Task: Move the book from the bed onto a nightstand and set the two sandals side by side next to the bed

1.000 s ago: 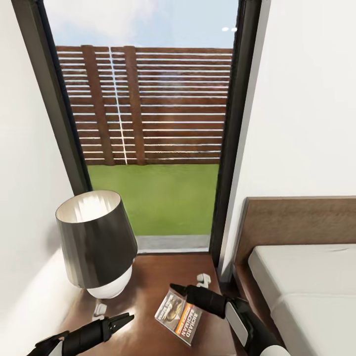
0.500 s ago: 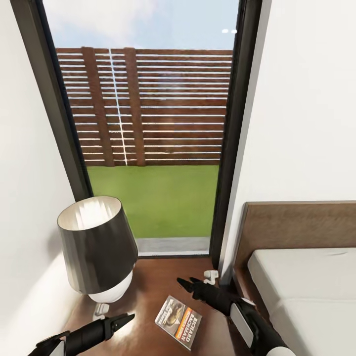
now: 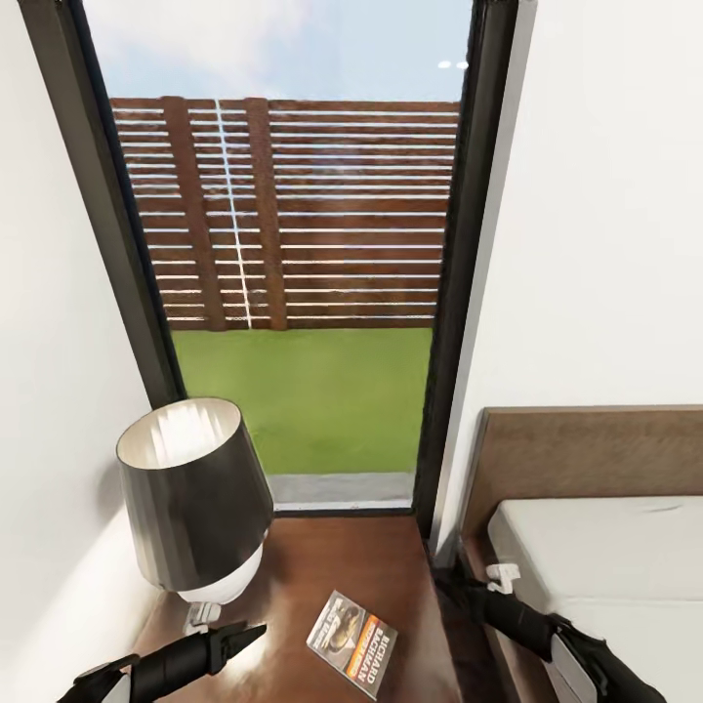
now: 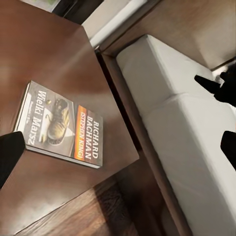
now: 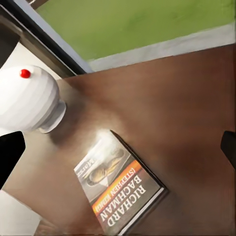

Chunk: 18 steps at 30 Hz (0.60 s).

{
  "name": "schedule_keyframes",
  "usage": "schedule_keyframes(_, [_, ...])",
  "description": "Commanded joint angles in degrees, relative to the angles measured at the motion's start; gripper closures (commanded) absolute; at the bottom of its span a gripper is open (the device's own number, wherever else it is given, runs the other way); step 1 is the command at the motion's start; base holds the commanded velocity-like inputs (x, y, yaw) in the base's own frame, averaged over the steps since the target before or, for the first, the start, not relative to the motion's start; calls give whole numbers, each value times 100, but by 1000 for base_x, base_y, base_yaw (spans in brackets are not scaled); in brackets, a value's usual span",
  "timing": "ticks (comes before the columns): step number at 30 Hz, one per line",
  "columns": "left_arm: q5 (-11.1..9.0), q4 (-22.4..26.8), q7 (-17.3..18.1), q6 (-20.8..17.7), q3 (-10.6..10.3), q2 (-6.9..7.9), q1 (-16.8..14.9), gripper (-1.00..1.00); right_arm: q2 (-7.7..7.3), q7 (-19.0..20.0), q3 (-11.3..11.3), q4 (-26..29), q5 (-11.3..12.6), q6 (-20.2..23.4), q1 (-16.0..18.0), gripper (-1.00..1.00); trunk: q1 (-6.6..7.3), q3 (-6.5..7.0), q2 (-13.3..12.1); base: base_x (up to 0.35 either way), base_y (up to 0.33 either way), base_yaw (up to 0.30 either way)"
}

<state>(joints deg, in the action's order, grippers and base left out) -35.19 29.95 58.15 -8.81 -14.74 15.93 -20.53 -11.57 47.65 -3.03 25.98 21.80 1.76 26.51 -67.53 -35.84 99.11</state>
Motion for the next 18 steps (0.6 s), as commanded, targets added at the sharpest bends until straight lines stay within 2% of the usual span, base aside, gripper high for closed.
schedule_keyframes(1, [-59, 2, 0, -29, -37, 6, -4, -100, -8, 6, -31, -88, 52, -30, 3, -100, 23, 13, -39, 0, 0, 0])
schedule_keyframes(4, [-59, -27, -53, 70, -47, 6, -4, -100, -12, 5, -31, -189, 38, -95, 3, -100, 89, 67, -159, 0, 0, 0])
schedule_keyframes(7, [-59, -401, -197, 416, -66, 3, -4, -100, -13, 2, -31, -308, 35, -131, 4, -100, 155, 120, -279, 0, 0, 0])
schedule_keyframes(13, [-59, -699, -254, 754, -101, -9, -4, -100, -15, -1, -31, -785, 28, -297, 3, -100, 287, 228, -520, 0, 0, 0])
schedule_keyframes(15, [-59, -812, -347, 801, -164, -11, -4, -100, -15, -1, -31, -1008, 26, -462, 3, -100, 331, 264, -600, 0, 0, 0])
schedule_keyframes(16, [-59, -1017, -470, 865, -256, -21, -4, -100, -14, -2, -31, -1254, 26, -564, 4, -100, 353, 282, -640, 0, 0, 0])
schedule_keyframes(18, [-59, -1277, -632, 1112, -378, -106, -4, -100, -14, -2, -33, -1580, 26, -798, 3, -100, 397, 318, -720, 0, 0, 0])
